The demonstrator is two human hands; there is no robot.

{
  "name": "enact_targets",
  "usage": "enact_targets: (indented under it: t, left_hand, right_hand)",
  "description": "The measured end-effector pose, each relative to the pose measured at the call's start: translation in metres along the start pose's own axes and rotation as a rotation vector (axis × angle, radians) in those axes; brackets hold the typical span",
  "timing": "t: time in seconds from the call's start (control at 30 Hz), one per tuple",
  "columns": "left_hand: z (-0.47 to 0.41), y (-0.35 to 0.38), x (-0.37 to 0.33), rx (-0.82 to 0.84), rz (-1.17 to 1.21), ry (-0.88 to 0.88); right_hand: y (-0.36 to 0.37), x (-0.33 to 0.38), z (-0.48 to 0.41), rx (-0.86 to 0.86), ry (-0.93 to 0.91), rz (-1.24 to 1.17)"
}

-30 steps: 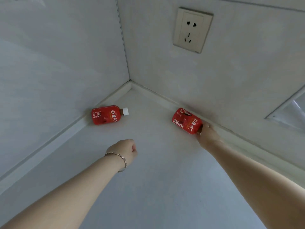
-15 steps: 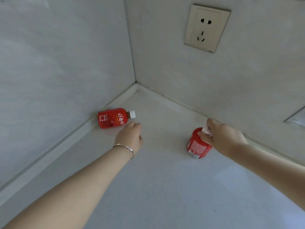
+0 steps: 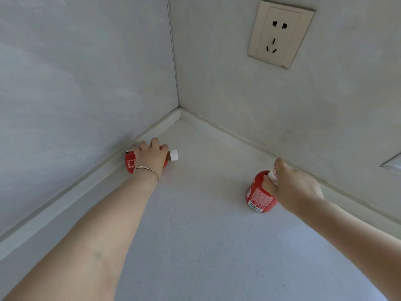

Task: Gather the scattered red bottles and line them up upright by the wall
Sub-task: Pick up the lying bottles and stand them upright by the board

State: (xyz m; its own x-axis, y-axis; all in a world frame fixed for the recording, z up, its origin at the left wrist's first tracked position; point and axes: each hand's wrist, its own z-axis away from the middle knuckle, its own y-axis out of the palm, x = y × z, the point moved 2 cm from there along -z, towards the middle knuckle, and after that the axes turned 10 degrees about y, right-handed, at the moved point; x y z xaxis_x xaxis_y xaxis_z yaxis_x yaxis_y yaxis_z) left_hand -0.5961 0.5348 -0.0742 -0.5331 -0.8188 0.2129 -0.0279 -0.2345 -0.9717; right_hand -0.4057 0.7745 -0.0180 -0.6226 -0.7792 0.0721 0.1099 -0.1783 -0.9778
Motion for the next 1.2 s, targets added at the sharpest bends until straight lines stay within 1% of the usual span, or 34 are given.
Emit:
enact_targets:
  t: [0.07, 0.1, 0.17, 0.23, 0.27, 0.3, 0.33, 0.4, 0.47, 0.57, 0.63, 0.7, 0.77, 0.83, 1.0, 1.1, 1.2]
  left_hand:
    - [0.007, -0.004, -0.008, 0.004, -0.017, 0.061]
    - [0.013, -0.008, -0.013, -0.023, 0.038, 0.084]
    - [0.032, -0.018, -0.024, -0.139, 0.289, 0.092]
    - [0.057, -0.03, -0.037, -0.252, 0.62, 0.042]
    - [0.071, -0.033, -0.044, -0.284, 0.747, 0.025]
    - [0.085, -0.035, -0.053, -0.298, 0.819, 0.034]
    - [0.098, -0.035, -0.062, -0.296, 0.842, 0.068]
    - [0.112, -0.039, -0.078, -0.266, 0.777, 0.12]
    - [0.107, -0.044, -0.085, -0.21, 0.696, 0.075]
    - [0.084, -0.056, -0.085, -0.183, 0.584, -0.015]
    - [0.075, -0.06, -0.086, -0.162, 0.469, 0.009]
    - [0.078, -0.062, -0.089, -0.12, 0.432, 0.02]
    - [0.093, -0.065, -0.091, -0.111, 0.433, 0.002]
    - [0.12, -0.068, -0.091, -0.118, 0.487, -0.019]
    - [0.225, -0.084, -0.086, -0.147, 0.64, -0.118]
    - [0.3, -0.098, -0.082, -0.148, 0.627, -0.18]
    - [0.376, -0.113, -0.078, -0.166, 0.629, -0.272]
  right_hand:
    - [-0.001, 0.0, 0.0, 0.0, 0.01, -0.007]
    - [-0.001, 0.0, 0.001, 0.0, 0.013, -0.004]
    - [-0.001, 0.0, 0.001, 0.005, 0.017, -0.007]
    - [-0.001, -0.001, 0.002, 0.01, 0.009, -0.016]
    - [-0.001, -0.001, 0.002, 0.013, 0.005, -0.024]
    - [-0.001, -0.001, 0.002, 0.019, 0.003, -0.031]
    - [-0.001, -0.001, 0.002, 0.026, 0.005, -0.036]
    - [-0.002, -0.001, 0.003, 0.03, 0.011, -0.031]
    - [-0.002, 0.0, 0.004, 0.029, 0.02, -0.028]
    - [-0.002, 0.002, 0.007, 0.039, 0.021, 0.0]
    - [-0.003, 0.002, 0.012, 0.029, 0.019, -0.062]
    - [-0.004, 0.005, 0.024, 0.035, 0.017, -0.111]
    - [-0.001, 0.008, 0.044, 0.059, -0.023, 0.01]
    - [0.008, 0.005, 0.069, 0.081, -0.074, 0.088]
    - [0.001, -0.014, 0.136, 0.151, -0.144, -0.026]
    - [-0.018, -0.016, 0.189, 0.211, -0.289, 0.018]
    - [-0.038, -0.01, 0.252, 0.247, -0.442, 0.003]
